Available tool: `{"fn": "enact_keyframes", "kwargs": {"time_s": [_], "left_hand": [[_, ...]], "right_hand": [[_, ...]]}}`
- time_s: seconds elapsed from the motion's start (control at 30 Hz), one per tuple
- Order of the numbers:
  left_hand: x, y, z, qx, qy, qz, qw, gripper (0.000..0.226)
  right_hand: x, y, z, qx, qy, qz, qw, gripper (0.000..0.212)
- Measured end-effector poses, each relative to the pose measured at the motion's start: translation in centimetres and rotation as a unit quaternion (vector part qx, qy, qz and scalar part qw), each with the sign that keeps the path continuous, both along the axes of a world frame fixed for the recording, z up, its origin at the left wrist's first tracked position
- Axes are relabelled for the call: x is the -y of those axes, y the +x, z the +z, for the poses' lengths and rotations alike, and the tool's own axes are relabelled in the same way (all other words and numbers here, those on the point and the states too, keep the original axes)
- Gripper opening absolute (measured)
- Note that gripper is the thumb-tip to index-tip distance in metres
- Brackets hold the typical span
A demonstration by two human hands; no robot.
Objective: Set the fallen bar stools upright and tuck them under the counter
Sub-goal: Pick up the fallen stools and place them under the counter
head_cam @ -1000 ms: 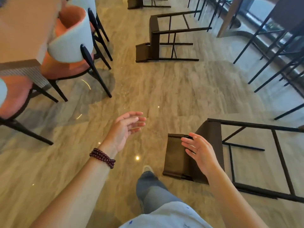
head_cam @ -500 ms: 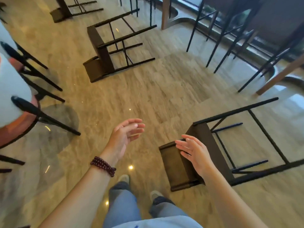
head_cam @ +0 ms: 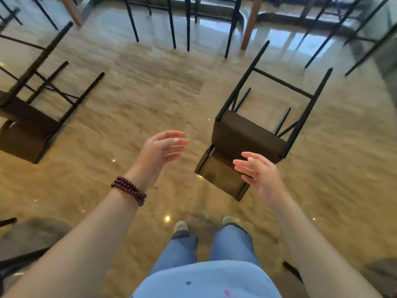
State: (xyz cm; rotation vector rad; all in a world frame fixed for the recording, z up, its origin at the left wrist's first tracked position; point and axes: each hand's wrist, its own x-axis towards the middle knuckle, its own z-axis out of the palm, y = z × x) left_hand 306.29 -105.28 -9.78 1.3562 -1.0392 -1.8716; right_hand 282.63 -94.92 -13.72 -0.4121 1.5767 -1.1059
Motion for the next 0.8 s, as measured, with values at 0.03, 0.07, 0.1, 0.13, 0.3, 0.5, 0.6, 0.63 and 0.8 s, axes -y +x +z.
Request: {"fn": "enact_keyframes", "kwargs": {"time_s": [0.03, 0.07, 0.1, 0.13, 0.3, 0.5, 0.6, 0.63, 0.8], "left_hand": [[0.0, 0.0, -0.3, -0.001, 0.003, -0.015, 1.000, 0.019], [-0.1, -0.1, -0.7, -0.001, 0.008, -0.024, 1.000, 0.020], [-0.2, -0.2, -1.2, 0.000, 0.013, -0.029, 0.999, 0.020], [-0.4, -0.5, -1.8, 0.001, 0.019, -0.035, 0.999, 0.021], [-1.4, -2.9, -7.9, 0.027, 0.060, -0.058, 0.996, 0.021], [-2.3, -6.5, -22.5, 0.024, 0.166, -0.033, 0.985, 0.023], [-2.7, -8.4, -33.1, 0.035, 0.211, -0.011, 0.977, 0.021], [-2.7, -9.1, -36.9, 0.043, 0.222, -0.004, 0.974, 0.020], [-1.8, -11.6, -55.2, 0.065, 0.267, 0.039, 0.961, 0.014]], "right_hand": [[-0.6, 0.3, -0.2, 0.001, 0.002, -0.020, 1.000, 0.022], [-1.2, 0.5, -0.3, 0.002, 0.005, -0.037, 0.999, 0.022], [-1.6, 0.7, -0.5, 0.002, 0.008, -0.050, 0.999, 0.022], [-2.0, 0.8, -0.8, 0.001, 0.011, -0.064, 0.998, 0.021], [-3.5, 0.3, -5.6, -0.044, 0.042, -0.098, 0.993, 0.019], [-3.9, -1.8, -19.8, -0.007, 0.117, -0.166, 0.979, 0.017], [-3.9, -2.6, -30.5, 0.018, 0.152, -0.195, 0.969, 0.015], [-3.7, -3.0, -34.5, 0.031, 0.162, -0.205, 0.965, 0.014], [-3.2, -5.2, -52.9, 0.071, 0.208, -0.271, 0.937, 0.009]]}}
